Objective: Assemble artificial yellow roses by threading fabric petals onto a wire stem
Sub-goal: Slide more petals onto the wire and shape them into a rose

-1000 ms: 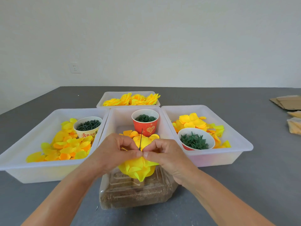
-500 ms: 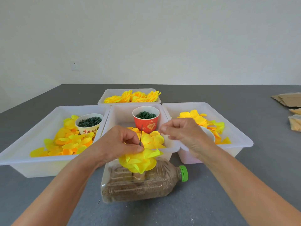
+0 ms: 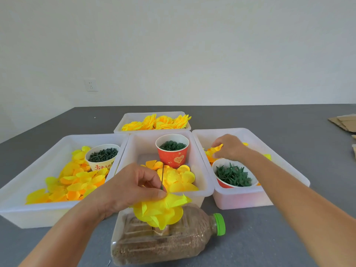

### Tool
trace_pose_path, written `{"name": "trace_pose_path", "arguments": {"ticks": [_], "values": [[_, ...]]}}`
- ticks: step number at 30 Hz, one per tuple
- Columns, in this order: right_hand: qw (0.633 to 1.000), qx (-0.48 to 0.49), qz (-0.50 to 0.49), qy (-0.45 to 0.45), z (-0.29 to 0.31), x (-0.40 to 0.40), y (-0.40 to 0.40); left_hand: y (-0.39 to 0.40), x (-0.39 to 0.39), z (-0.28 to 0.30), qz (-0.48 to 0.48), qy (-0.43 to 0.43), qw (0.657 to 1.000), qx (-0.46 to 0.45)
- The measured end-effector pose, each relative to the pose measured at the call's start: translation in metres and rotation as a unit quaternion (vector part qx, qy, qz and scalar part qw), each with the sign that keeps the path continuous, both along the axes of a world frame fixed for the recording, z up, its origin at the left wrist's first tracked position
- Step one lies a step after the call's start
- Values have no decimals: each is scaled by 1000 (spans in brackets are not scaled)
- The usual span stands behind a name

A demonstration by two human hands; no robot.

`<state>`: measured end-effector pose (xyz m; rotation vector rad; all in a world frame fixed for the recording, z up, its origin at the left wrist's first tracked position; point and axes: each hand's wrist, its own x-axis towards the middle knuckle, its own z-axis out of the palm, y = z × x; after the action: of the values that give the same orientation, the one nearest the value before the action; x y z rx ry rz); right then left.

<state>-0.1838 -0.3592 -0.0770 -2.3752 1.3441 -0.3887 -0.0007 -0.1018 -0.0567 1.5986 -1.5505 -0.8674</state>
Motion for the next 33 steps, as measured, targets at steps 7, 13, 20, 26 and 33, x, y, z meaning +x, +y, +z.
{"name": "trace_pose_path", "arguments": {"ticks": [7,13,20,26,33], "values": [[993,-59,-34,98,-27,42,-17,-1,1,1,-10,4,1000,-3],[865,213,-192,-411,-18,20,-16,-1,3,-1,-6,4,1000,-10],[790,257,-109,-546,15,-14,17,1,1,-3,3,2,1000,-18],[815,232,-82,-524,35,-18,45,2,-1,-3,16,-5,1000,-20],[851,154,-57,-499,58,-3,81,4,-1,-4,29,22,999,-20]]}}
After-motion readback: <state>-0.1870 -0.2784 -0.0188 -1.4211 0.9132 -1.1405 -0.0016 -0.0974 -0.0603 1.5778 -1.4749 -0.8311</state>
